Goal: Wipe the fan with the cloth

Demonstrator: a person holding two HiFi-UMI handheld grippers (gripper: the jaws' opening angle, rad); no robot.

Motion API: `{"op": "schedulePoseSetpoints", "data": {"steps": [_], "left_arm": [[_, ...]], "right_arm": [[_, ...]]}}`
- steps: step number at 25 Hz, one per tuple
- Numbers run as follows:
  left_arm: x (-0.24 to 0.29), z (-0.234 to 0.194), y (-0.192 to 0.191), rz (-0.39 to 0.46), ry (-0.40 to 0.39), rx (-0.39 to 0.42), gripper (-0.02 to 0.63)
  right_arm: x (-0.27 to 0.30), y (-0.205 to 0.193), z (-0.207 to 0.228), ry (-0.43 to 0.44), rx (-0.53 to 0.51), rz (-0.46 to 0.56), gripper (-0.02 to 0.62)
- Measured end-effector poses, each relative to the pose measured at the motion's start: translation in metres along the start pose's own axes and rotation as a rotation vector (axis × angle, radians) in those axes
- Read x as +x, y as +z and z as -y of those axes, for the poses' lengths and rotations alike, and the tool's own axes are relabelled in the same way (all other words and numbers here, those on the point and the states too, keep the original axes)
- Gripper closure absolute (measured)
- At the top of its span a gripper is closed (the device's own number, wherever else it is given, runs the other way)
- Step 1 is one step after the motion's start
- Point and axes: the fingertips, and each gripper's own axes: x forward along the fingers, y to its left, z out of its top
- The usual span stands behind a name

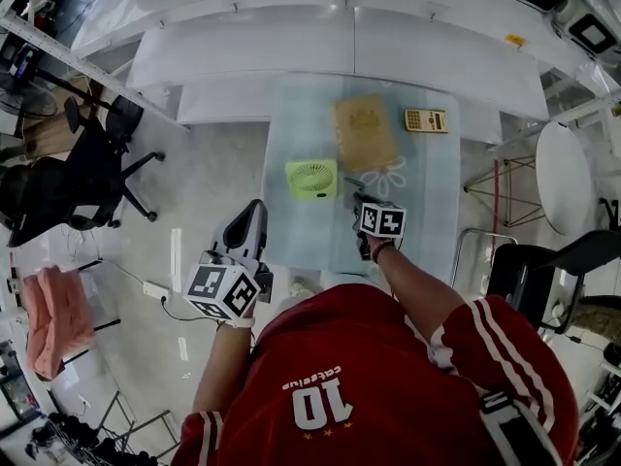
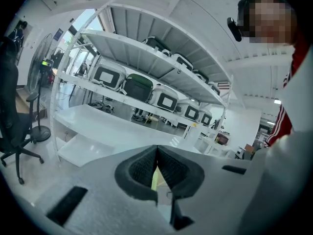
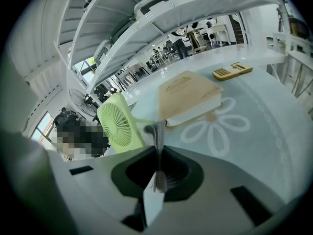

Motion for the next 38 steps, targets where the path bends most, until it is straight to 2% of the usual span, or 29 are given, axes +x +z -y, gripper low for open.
{"op": "schedulePoseSetpoints", "data": {"steps": [8, 13, 24, 30, 38], "left_arm": [[0.021, 0.016, -0.005, -0.014, -0.017, 0.006, 0.604], [0.015, 0.019, -0.004, -0.002, -0.035, 0.009, 0.604], [-0.061, 0.018, 0.003, 0.06, -0.089, 0.033, 0.604], [-0.123, 0.013, 0.004, 0.088, -0.088, 0.045, 0.604], [-0.177, 0.031, -0.001, 0.108, -0.144, 0.084, 0.604]], "right_arm": [[-0.008, 0.008, 0.013, 0.028, 0.01, 0.01, 0.572], [-0.024, 0.02, 0.006, 0.039, -0.001, 0.057, 0.572], [-0.119, 0.011, 0.002, -0.062, -0.003, 0.211, 0.572], [-0.181, -0.012, -0.033, -0.077, -0.069, 0.278, 0.572], [-0.253, -0.035, -0.112, -0.008, -0.211, 0.364, 0.571]]}}
